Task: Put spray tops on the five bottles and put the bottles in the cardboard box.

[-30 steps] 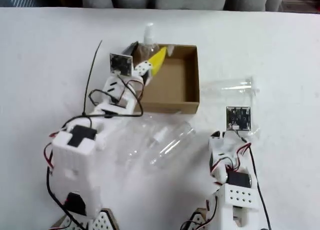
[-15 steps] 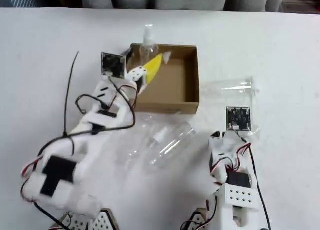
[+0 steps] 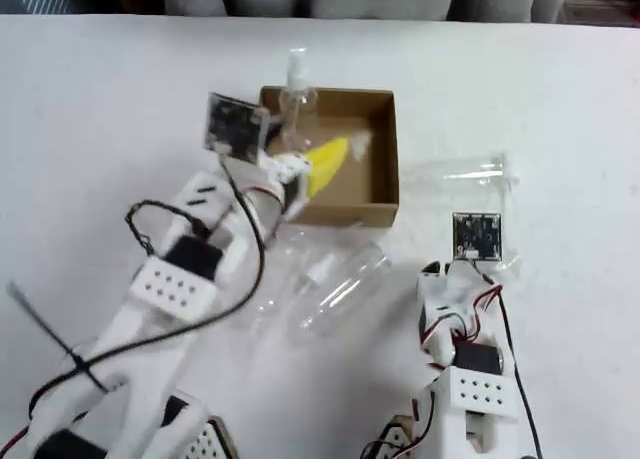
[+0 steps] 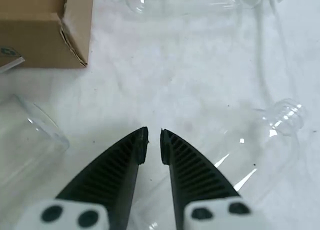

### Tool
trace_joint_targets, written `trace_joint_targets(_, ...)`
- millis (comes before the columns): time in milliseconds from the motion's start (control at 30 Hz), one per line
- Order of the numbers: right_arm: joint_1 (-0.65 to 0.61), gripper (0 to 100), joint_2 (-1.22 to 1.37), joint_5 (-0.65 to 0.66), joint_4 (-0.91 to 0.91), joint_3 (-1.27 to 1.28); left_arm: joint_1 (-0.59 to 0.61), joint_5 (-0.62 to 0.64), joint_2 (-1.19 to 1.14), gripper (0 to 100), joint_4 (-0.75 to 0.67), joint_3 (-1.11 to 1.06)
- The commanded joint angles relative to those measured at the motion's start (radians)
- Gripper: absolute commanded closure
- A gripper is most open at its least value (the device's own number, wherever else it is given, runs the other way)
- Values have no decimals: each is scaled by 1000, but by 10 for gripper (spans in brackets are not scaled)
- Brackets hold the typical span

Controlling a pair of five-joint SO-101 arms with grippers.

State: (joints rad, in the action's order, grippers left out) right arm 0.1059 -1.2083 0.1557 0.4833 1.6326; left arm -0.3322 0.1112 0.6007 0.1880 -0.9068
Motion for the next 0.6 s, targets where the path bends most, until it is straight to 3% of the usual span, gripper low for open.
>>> trace_joint_targets(0,-2,982,-7,8,-10,-5,-127,-5,137,867,63,14)
trace_joint_targets(67,-2,982,-7,8,-10,-5,-163,-5,153,990,40,31)
trace_joint_targets(167,-2,982,-7,8,-10,-5,-197,-3,153,928,21,60)
trace_joint_targets(333,-2,982,-7,8,-10,-5,-228,72,99,975,21,123)
trace_joint_targets(567,-2,982,-7,8,-10,-5,-194,84,-275,978,28,345)
